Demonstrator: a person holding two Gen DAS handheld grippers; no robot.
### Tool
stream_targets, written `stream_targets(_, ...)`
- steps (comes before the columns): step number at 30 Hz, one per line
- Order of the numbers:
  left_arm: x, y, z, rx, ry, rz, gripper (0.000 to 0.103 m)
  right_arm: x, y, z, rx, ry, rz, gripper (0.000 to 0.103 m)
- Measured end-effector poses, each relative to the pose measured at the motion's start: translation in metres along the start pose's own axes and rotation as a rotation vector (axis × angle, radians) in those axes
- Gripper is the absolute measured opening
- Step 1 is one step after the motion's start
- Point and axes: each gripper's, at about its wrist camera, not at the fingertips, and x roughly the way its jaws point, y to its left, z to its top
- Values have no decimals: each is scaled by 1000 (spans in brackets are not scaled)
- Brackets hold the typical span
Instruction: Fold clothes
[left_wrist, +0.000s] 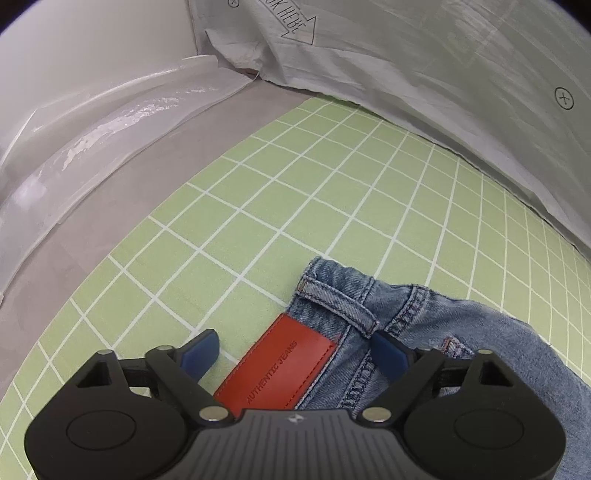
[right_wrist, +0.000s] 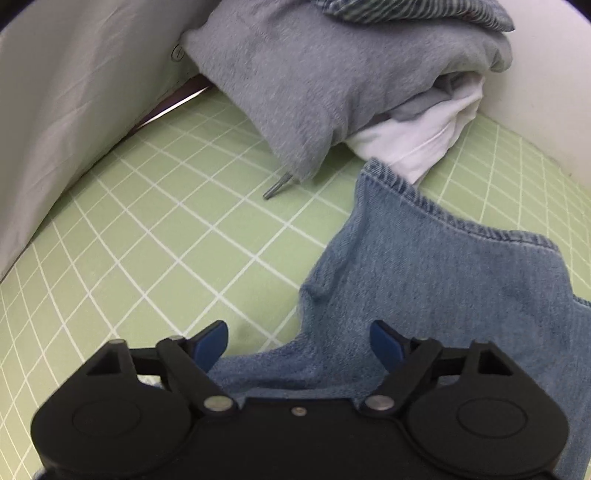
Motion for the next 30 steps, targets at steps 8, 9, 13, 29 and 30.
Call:
stream_targets(8, -9, -20, 5, 138, -70, 39, 17, -12, 13, 7, -60, -60, 69, 12)
stream_targets(9, -9, -17, 9, 142, -79, 55, 16, -17, 20, 9, -90, -81, 80, 12)
stream_targets(13, 0, 9, 32, 103, -95, 87, 15, -34, 52, 19, -191, -149, 145, 11)
stream_targets(29, -47, 74, 9, -153, -92, 114, 76, -39, 49, -9, -282, -148, 223, 83)
stream_targets(30, -56, 74, -1, -157, -87, 113, 78, -41, 39, -15, -274, -140, 223, 85)
